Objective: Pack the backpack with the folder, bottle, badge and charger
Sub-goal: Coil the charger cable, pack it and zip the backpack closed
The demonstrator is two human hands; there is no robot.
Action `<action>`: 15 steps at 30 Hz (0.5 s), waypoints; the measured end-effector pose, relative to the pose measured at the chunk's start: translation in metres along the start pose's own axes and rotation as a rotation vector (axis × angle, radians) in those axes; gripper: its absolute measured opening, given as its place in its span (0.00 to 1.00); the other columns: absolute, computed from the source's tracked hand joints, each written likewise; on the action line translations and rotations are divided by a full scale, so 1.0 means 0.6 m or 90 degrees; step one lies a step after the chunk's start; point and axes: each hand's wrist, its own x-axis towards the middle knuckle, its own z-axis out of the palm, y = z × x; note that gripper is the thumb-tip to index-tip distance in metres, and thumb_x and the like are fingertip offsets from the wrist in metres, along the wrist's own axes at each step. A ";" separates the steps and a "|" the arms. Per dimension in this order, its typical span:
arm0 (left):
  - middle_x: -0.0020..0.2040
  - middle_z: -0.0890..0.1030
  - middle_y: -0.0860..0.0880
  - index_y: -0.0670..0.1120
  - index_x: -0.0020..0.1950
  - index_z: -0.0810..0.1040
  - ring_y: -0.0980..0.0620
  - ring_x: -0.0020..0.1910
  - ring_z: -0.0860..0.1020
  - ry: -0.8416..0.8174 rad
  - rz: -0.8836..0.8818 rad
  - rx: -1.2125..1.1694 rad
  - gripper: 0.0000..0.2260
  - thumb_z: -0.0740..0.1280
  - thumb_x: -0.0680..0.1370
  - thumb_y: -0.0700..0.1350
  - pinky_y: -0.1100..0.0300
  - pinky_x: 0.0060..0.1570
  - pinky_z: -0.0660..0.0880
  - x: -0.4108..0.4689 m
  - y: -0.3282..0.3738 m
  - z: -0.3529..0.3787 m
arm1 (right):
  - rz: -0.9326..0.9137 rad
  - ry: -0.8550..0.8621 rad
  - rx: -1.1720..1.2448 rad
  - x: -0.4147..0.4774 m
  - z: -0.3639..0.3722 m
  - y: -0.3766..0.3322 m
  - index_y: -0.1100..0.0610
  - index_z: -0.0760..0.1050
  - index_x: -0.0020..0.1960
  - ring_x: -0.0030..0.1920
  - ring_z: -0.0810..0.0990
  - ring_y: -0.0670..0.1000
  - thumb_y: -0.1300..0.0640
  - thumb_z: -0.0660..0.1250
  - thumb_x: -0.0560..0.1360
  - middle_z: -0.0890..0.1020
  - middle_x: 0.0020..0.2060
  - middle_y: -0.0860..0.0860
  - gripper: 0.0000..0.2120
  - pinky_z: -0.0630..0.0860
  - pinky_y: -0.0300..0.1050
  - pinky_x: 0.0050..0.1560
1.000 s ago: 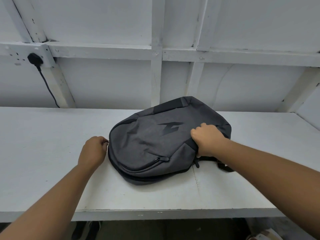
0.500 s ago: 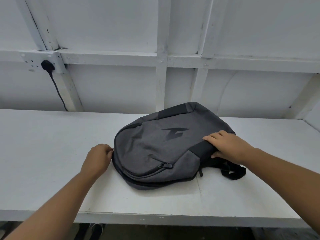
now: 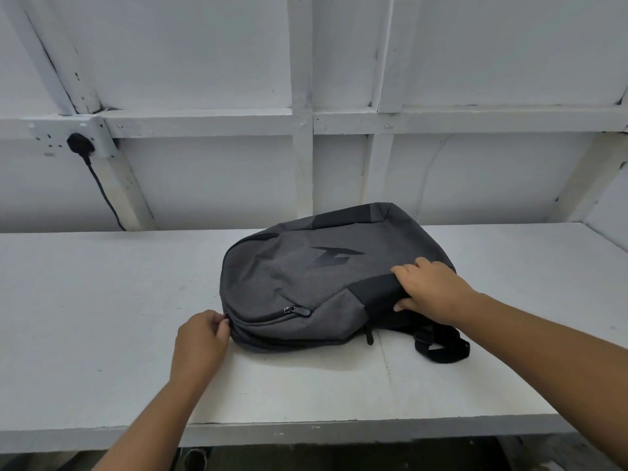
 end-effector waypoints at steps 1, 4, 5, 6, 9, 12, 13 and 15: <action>0.38 0.83 0.50 0.46 0.44 0.83 0.49 0.39 0.80 0.004 -0.004 -0.005 0.07 0.67 0.80 0.43 0.54 0.40 0.75 -0.006 0.002 -0.001 | 0.000 -0.003 0.001 0.000 0.000 -0.002 0.53 0.68 0.67 0.58 0.75 0.54 0.38 0.63 0.78 0.79 0.61 0.51 0.25 0.73 0.48 0.54; 0.37 0.82 0.51 0.47 0.44 0.82 0.53 0.37 0.79 0.008 -0.007 -0.016 0.06 0.67 0.80 0.43 0.56 0.37 0.74 -0.028 0.016 -0.002 | 0.003 -0.007 0.008 0.001 -0.004 -0.008 0.53 0.69 0.65 0.58 0.75 0.54 0.39 0.64 0.78 0.79 0.61 0.51 0.23 0.73 0.48 0.53; 0.36 0.82 0.51 0.47 0.43 0.82 0.54 0.37 0.79 0.007 -0.001 -0.018 0.07 0.68 0.80 0.43 0.56 0.37 0.75 -0.036 0.022 -0.002 | 0.005 -0.007 0.008 0.001 -0.005 -0.010 0.53 0.69 0.64 0.58 0.75 0.53 0.39 0.64 0.78 0.79 0.61 0.51 0.23 0.73 0.48 0.53; 0.36 0.82 0.51 0.47 0.42 0.81 0.54 0.36 0.79 0.005 0.005 -0.018 0.07 0.68 0.79 0.42 0.56 0.37 0.76 -0.044 0.026 0.000 | 0.006 -0.004 0.008 0.001 -0.006 -0.012 0.53 0.70 0.64 0.58 0.75 0.53 0.39 0.64 0.78 0.79 0.60 0.51 0.22 0.73 0.48 0.53; 0.35 0.81 0.52 0.48 0.41 0.80 0.56 0.35 0.78 -0.002 0.013 -0.031 0.08 0.68 0.79 0.42 0.61 0.33 0.72 -0.066 0.040 0.007 | 0.014 0.007 0.014 0.000 -0.006 -0.016 0.52 0.70 0.63 0.57 0.76 0.53 0.38 0.64 0.77 0.80 0.59 0.50 0.23 0.74 0.47 0.53; 0.35 0.81 0.53 0.49 0.39 0.80 0.57 0.35 0.78 0.001 0.021 -0.044 0.08 0.69 0.79 0.42 0.63 0.34 0.71 -0.083 0.052 0.009 | 0.018 0.022 0.021 -0.003 -0.001 -0.023 0.52 0.71 0.63 0.55 0.76 0.52 0.36 0.64 0.76 0.80 0.58 0.49 0.24 0.74 0.46 0.51; 0.35 0.81 0.54 0.50 0.39 0.79 0.57 0.35 0.78 -0.003 0.021 -0.047 0.09 0.69 0.79 0.42 0.64 0.33 0.71 -0.089 0.055 0.012 | 0.022 0.025 0.027 -0.005 -0.001 -0.025 0.51 0.71 0.64 0.55 0.76 0.52 0.36 0.64 0.76 0.80 0.58 0.49 0.24 0.74 0.47 0.50; 0.34 0.80 0.54 0.50 0.37 0.79 0.57 0.35 0.78 -0.016 0.024 -0.048 0.10 0.69 0.78 0.43 0.65 0.33 0.71 -0.100 0.060 0.018 | 0.028 0.034 0.037 -0.008 -0.001 -0.028 0.51 0.71 0.64 0.56 0.76 0.52 0.35 0.65 0.76 0.81 0.58 0.49 0.25 0.75 0.47 0.51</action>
